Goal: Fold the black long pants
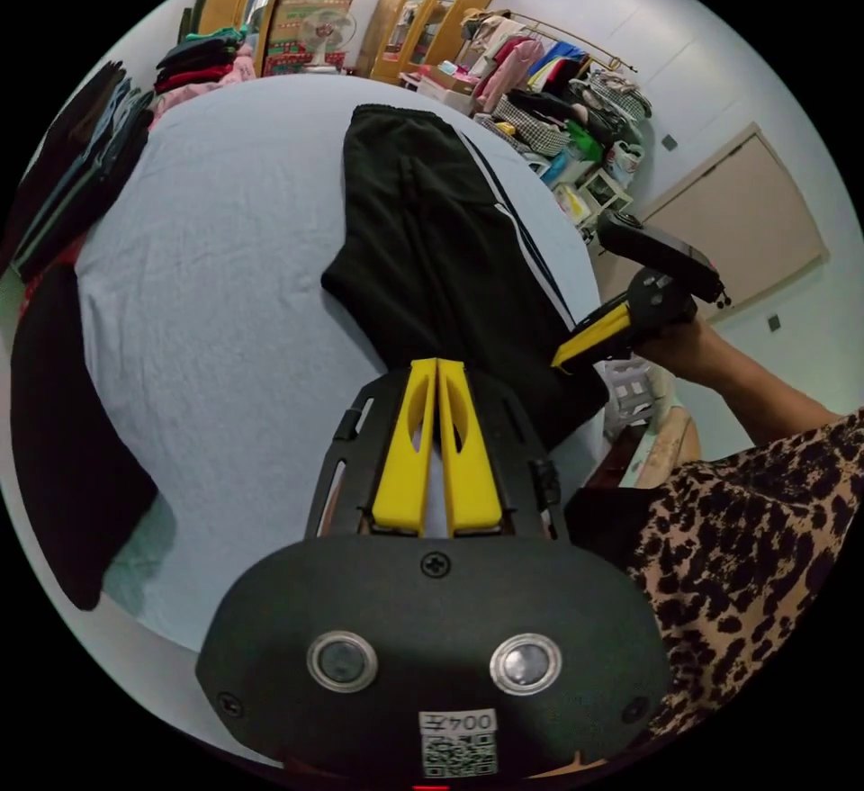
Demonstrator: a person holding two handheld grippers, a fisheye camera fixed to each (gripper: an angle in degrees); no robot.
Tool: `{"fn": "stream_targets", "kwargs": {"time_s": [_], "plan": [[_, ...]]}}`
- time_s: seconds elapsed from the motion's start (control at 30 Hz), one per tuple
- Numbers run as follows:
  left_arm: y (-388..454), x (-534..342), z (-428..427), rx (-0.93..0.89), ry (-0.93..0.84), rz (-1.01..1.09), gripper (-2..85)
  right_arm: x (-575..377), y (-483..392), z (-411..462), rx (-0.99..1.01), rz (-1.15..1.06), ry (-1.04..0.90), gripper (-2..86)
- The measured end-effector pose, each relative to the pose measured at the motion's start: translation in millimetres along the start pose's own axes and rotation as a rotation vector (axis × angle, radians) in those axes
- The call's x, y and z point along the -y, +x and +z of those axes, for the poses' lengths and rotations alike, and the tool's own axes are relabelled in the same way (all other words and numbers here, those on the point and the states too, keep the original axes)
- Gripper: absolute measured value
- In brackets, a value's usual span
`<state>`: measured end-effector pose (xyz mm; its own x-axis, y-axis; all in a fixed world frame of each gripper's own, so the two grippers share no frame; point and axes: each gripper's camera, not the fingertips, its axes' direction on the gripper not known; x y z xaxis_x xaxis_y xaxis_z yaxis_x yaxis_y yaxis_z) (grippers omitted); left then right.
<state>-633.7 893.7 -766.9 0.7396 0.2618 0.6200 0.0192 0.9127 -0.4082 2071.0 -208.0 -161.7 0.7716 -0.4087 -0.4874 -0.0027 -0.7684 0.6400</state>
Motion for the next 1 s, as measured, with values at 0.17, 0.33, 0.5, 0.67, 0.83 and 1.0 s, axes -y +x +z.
{"fn": "stream_targets", "kwargs": {"time_s": [0.17,0.33,0.5,0.67,0.83,1.0], "plan": [[6,-20,-4,-0.038,-0.015,-0.084,0.0,-9,5,6,0.013,-0.074,0.04,-0.8],[9,-28,-14,-0.004,-0.021,-0.091,0.1,-14,3,12,-0.008,-0.126,0.05,-0.8],[12,-38,-17,-0.015,-0.045,-0.098,0.1,-17,-7,19,-0.081,-0.159,0.043,-0.9],[1,-61,-20,-0.05,-0.063,-0.168,0.2,-26,1,27,-0.035,-0.188,0.062,-0.9],[-22,-87,-25,-0.102,-0.066,-0.255,0.7,-34,3,36,-0.014,-0.211,0.074,-0.8],[-53,-115,-28,-0.254,-0.047,-0.374,3.0,-40,-1,44,-0.016,-0.177,0.066,-0.8]]}}
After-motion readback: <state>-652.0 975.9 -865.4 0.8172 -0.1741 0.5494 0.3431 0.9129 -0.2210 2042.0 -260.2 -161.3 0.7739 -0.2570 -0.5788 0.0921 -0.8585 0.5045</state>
